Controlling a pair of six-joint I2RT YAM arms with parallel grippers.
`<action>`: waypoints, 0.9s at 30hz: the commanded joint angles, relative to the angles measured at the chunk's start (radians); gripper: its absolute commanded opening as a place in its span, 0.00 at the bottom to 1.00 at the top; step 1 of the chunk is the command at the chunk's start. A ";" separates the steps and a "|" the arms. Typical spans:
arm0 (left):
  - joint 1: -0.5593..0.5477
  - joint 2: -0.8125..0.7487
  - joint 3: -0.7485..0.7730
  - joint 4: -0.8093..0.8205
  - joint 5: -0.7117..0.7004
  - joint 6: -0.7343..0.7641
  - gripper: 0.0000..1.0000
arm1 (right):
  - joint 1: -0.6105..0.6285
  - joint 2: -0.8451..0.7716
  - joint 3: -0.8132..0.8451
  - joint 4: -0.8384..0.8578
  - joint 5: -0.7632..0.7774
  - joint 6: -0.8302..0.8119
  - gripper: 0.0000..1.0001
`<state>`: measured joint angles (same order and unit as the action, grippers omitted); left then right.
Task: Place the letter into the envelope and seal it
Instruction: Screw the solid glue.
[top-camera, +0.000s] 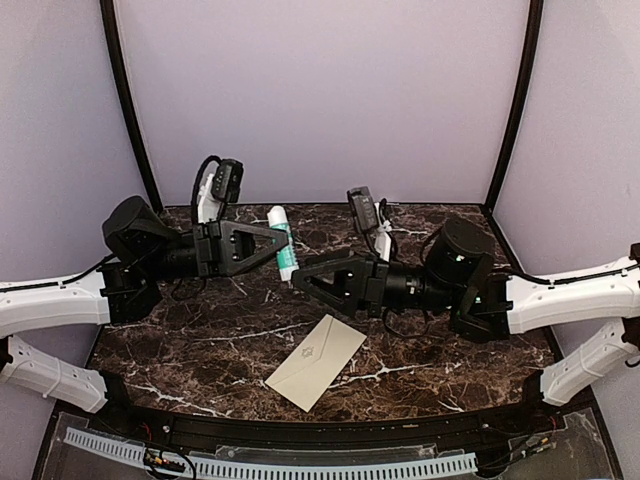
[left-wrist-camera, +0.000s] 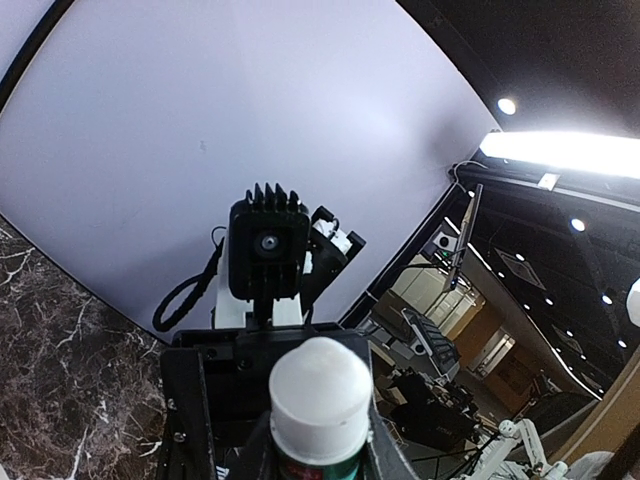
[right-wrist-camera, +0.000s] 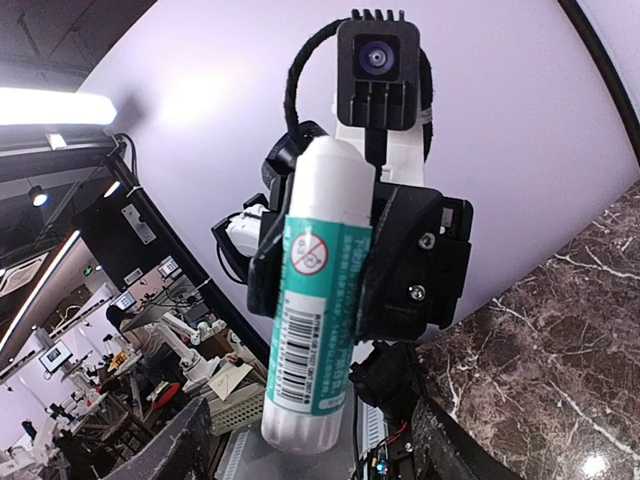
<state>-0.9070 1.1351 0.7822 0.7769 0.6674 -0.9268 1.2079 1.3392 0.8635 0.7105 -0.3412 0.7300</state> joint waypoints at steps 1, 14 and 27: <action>0.003 -0.011 -0.009 0.056 0.036 -0.007 0.00 | 0.010 0.013 0.050 0.065 -0.029 -0.002 0.62; 0.002 -0.030 -0.037 0.025 -0.016 0.001 0.00 | 0.013 0.036 0.057 0.068 -0.071 0.003 0.38; 0.002 -0.020 -0.032 0.001 -0.031 0.007 0.00 | 0.014 0.051 0.050 0.066 -0.062 0.003 0.20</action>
<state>-0.9077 1.1305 0.7517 0.7845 0.6495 -0.9279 1.2129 1.3907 0.8906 0.7307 -0.3920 0.7410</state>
